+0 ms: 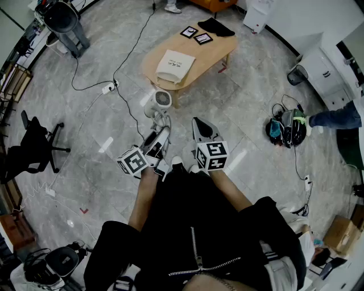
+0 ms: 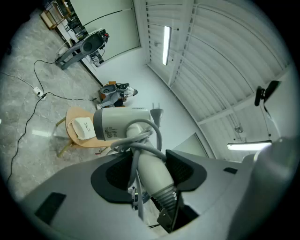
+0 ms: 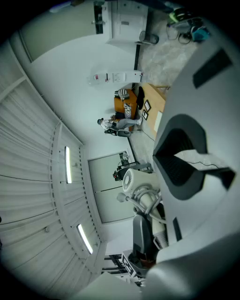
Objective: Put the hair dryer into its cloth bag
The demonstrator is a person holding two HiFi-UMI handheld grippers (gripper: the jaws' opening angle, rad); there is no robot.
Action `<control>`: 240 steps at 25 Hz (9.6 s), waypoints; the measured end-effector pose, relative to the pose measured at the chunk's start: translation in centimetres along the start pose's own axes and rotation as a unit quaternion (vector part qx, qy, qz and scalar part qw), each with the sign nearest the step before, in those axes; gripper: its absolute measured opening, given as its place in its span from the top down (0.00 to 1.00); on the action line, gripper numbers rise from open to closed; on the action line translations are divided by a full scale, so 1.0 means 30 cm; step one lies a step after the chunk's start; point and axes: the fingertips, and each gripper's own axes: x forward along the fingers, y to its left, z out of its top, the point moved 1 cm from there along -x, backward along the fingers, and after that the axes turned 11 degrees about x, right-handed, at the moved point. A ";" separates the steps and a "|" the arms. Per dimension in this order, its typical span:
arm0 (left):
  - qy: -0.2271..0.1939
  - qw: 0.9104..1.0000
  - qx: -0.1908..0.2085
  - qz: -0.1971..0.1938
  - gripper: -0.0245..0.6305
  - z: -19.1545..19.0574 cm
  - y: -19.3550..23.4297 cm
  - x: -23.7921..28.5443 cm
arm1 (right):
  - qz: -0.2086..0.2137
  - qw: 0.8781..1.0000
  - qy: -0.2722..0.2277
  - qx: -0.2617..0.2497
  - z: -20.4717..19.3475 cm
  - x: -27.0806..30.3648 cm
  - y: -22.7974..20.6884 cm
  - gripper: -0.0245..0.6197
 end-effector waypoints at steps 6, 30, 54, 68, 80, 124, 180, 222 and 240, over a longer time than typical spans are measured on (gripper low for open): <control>0.010 1.000 0.007 0.008 0.61 -0.007 0.029 -0.010 | 0.001 1.000 -0.003 0.013 -0.021 0.016 0.006 0.95; 0.011 1.000 0.011 0.010 0.61 0.031 0.077 0.054 | 0.011 0.999 0.021 0.022 -0.026 0.084 -0.007 0.95; 0.046 0.999 0.000 -0.003 0.61 0.089 0.192 0.078 | -0.019 0.998 0.034 0.039 -0.077 0.170 0.015 0.95; 0.047 0.999 -0.010 -0.001 0.61 0.163 0.254 0.291 | -0.015 0.997 0.051 0.048 0.018 0.353 -0.123 0.95; 0.016 1.000 -0.011 0.024 0.61 0.266 0.302 0.469 | 0.026 0.997 0.058 0.042 0.167 0.544 -0.235 0.95; 0.006 0.998 -0.023 0.054 0.61 0.633 0.739 0.833 | 0.038 0.990 0.130 0.030 0.338 1.190 -0.362 0.95; 0.022 0.997 -0.050 0.056 0.61 0.315 1.614 0.920 | 0.162 0.831 0.473 -0.243 -0.698 1.889 -0.767 0.79; 0.390 0.894 0.219 0.011 0.61 -0.120 1.789 1.079 | 0.183 0.885 0.398 -0.154 -0.488 2.131 -0.841 0.88; 0.429 0.810 0.399 0.031 0.62 -0.139 1.838 1.203 | 0.204 0.883 0.402 -0.129 -0.464 2.109 -0.841 0.88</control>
